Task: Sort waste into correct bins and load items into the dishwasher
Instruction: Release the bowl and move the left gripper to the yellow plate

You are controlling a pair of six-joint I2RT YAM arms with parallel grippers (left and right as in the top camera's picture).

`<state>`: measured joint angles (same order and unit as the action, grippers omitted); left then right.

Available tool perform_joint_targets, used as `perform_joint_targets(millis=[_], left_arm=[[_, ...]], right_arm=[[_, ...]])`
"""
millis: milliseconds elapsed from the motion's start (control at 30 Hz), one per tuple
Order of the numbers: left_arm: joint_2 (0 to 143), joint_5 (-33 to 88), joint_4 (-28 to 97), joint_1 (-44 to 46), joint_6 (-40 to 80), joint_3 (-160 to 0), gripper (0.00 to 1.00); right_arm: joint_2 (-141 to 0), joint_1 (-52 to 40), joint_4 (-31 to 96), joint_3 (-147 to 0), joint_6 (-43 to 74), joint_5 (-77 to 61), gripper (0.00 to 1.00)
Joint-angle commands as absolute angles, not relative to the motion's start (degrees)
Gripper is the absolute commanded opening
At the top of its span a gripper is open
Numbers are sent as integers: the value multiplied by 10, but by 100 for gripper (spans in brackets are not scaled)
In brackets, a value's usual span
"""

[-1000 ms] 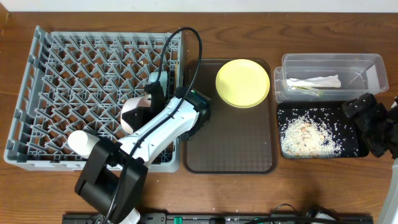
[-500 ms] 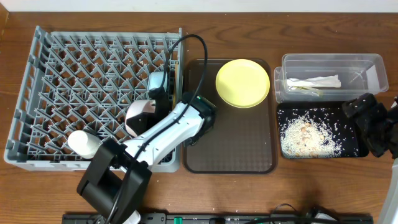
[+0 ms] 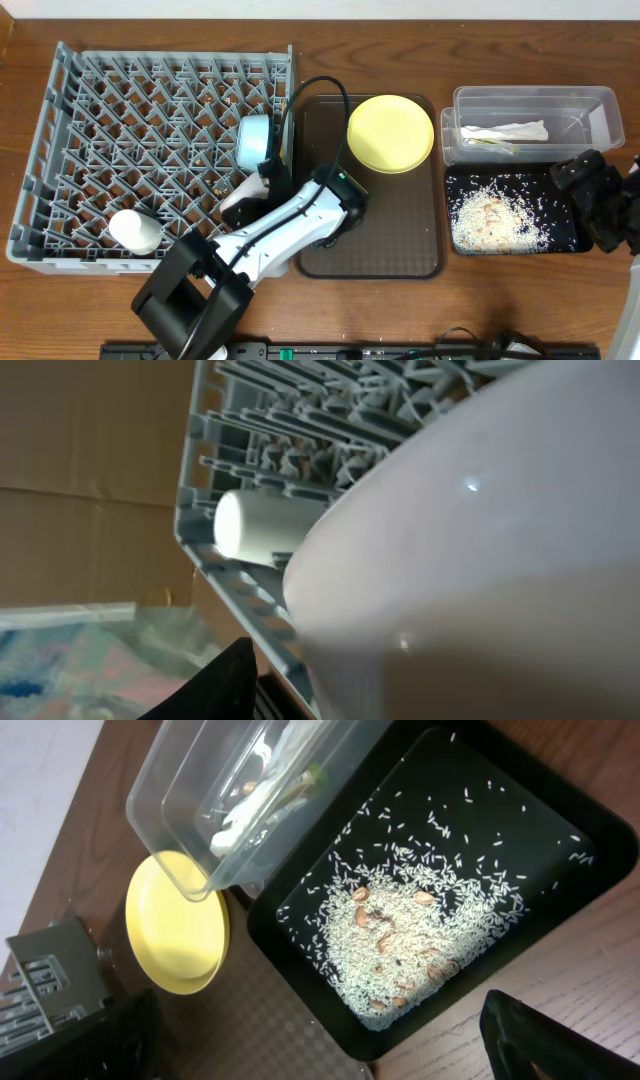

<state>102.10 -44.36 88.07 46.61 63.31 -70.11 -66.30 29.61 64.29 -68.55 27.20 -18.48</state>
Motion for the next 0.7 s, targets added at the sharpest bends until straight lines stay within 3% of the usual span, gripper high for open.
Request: perform_joint_targets(millis=[0,467,667], left_arm=[[1010,-418,877,484,641,-717,46],[855,-293,736,512,492,-739,63],[784,-159,545,512,221,-755,64]], right_arm=[[-659,298,643,-686,276,-189,99],[-659,298,643,-686,276,-189,99],[-659,298,643,-686,276,-189,99]])
